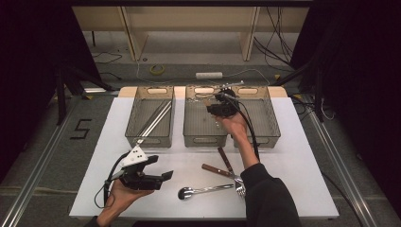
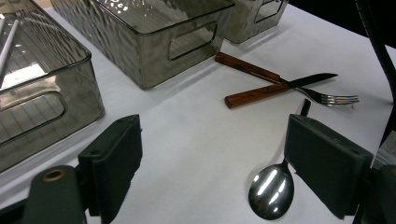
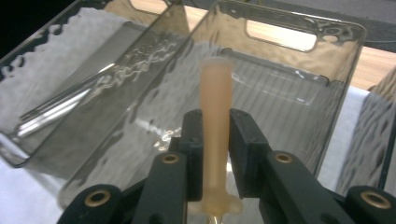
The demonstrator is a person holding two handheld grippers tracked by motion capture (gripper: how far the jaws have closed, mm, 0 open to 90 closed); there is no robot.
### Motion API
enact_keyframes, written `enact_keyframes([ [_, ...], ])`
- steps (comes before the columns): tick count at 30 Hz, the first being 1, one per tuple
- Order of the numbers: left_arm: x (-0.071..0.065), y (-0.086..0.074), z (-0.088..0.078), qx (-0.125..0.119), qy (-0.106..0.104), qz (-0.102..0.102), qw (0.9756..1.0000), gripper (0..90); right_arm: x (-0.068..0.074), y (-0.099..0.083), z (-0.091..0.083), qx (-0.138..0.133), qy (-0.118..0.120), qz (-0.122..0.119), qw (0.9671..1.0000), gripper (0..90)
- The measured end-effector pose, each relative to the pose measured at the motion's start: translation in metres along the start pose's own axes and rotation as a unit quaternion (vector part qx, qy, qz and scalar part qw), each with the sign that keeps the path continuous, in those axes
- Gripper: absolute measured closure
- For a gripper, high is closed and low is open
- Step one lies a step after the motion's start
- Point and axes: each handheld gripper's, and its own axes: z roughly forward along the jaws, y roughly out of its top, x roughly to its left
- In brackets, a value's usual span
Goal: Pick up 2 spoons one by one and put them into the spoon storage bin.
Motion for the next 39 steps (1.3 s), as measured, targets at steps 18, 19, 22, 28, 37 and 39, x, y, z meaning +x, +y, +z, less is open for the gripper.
enact_keyframes([
  [18, -0.002, 0.000, 0.001, -0.002, -0.003, 0.001, 1.0000, 18.8, -0.005, -0.004, 0.018, 0.015, -0.017, 0.016, 0.9996, 76.8],
  [19, -0.002, 0.000, 0.002, 0.002, -0.004, 0.004, 1.0000, 18.7, -0.005, -0.004, 0.018, 0.017, -0.019, 0.015, 0.9996, 76.8],
  [22, -0.003, 0.000, 0.002, 0.002, -0.003, 0.005, 1.0000, 18.7, -0.006, -0.004, 0.020, 0.016, -0.021, 0.018, 0.9995, 76.8],
  [28, -0.003, 0.001, 0.002, 0.002, -0.004, 0.005, 1.0000, 18.7, -0.006, -0.005, 0.024, 0.021, -0.027, 0.019, 0.9992, 76.7],
  [37, -0.003, 0.000, 0.003, 0.005, -0.003, 0.006, 1.0000, 18.7, -0.010, -0.004, 0.020, 0.010, -0.017, 0.040, 0.9990, 62.6],
  [39, -0.003, 0.000, 0.003, 0.005, -0.005, 0.005, 1.0000, 18.7, -0.012, -0.004, 0.015, 0.003, -0.011, 0.041, 0.9991, 60.8],
])
